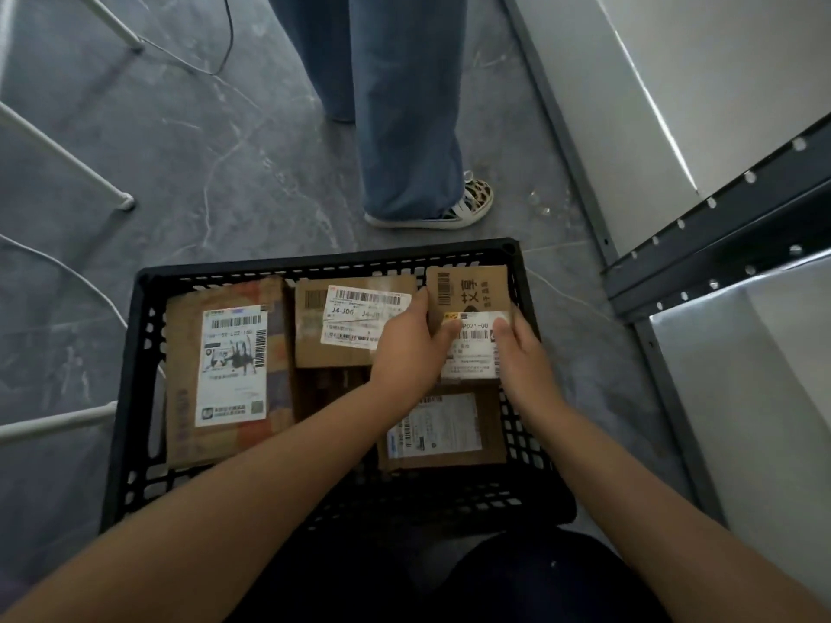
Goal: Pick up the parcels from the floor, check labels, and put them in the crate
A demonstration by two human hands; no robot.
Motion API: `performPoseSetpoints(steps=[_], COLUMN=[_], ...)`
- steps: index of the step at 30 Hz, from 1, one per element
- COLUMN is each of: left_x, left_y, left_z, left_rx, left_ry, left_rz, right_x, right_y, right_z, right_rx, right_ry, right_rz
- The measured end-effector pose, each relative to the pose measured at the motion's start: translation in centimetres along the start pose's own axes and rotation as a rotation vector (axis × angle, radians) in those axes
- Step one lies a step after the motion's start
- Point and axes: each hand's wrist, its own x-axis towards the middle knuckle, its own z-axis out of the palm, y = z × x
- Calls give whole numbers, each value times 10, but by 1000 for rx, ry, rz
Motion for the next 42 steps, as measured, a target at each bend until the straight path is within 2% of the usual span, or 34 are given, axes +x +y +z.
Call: performPoseSetpoints(steps=[3,9,14,17,21,24,27,31,35,38,42], left_x=[3,-4,-4,0,-5,-9,-23,-60,-97,-120,-157], left_y=[1,3,1,-6,7,29,60,115,203,291,422], left_z=[6,18,16,12,-4,-25,-56,-126,-210,-260,-323], left_rx=[38,47,-21,-112,-425,-494,-544,-550,-503,-459,-514], left_ry=[-15,-260,-304,-257,-235,-106,-14,25,-12,-81,-110], left_rz=[-29,-108,-111,-66,-37,-73,-122,-121,16,177,341], right_x=[5,7,7,4,-1,-13,-38,-89,-156,-211,-285], right_y=[4,5,5,4,-8,-32,-71,-144,-248,-335,-448], right_z=[8,13,14,10,3,-10,-31,-64,-98,-125,-175], right_rx=[-116,-213,-199,-130,2,35,53,73,153,162,172], right_ry=[66,58,56,39,36,52,63,58,90,92,151], right_rz=[-79,-125,-139,-143,-157,-169,-127,-80,-100,-190,-303])
